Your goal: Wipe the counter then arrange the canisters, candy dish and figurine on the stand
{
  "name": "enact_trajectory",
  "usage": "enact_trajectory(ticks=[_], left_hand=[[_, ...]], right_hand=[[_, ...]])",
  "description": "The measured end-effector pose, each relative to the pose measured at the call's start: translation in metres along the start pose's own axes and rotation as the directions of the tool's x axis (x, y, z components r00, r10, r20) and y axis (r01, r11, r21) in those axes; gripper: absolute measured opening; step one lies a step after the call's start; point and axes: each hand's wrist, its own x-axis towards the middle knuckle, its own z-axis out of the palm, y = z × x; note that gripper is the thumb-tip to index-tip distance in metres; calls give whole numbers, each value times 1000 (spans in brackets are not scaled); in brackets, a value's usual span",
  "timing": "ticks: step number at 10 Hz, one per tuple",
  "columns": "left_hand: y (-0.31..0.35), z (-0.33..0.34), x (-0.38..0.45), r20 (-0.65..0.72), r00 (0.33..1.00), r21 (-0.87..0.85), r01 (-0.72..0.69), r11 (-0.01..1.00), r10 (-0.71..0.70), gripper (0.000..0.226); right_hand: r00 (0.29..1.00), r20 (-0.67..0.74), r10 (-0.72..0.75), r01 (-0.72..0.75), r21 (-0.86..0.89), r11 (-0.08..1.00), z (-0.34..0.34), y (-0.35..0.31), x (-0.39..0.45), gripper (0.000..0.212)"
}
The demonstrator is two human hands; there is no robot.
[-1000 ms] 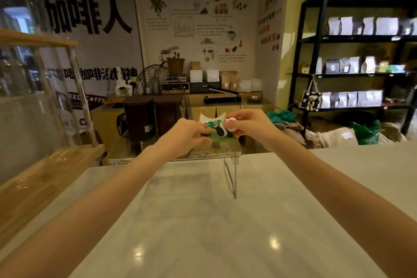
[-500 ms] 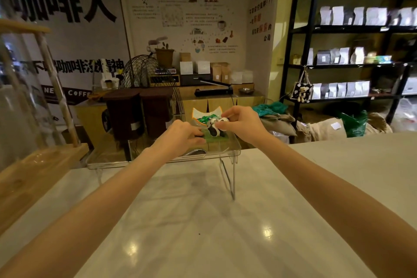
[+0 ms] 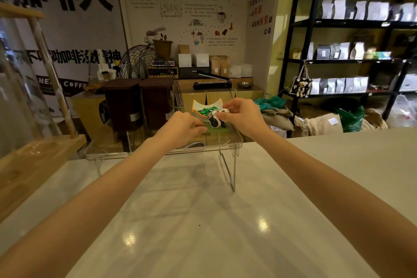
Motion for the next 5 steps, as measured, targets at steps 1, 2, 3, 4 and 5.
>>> enact_trajectory(ticks=[1,2,3,4,5], left_hand=[[2,-2,1,30,1000,26,4,1000,-5,35],[7,-5,0,84,996,32,23,999,-26,39],[9,-9,1,192,980,38,47,998,-53,43],[12,-20,-2,283,957,77,42,996,-62,44],[16,-40,-4,208,976,64,43,997,-56,45]], right_hand=[[1000,28,-2,2,-20,1000,2,-1,-5,44],[996,85,-7,7,-10,1000,0,-3,-20,49],[982,174,-75,68,47,997,-5,-4,-45,51],[982,182,-60,34,142,989,-8,1,-65,52],[999,37,-30,17,316,949,-23,0,-76,49]])
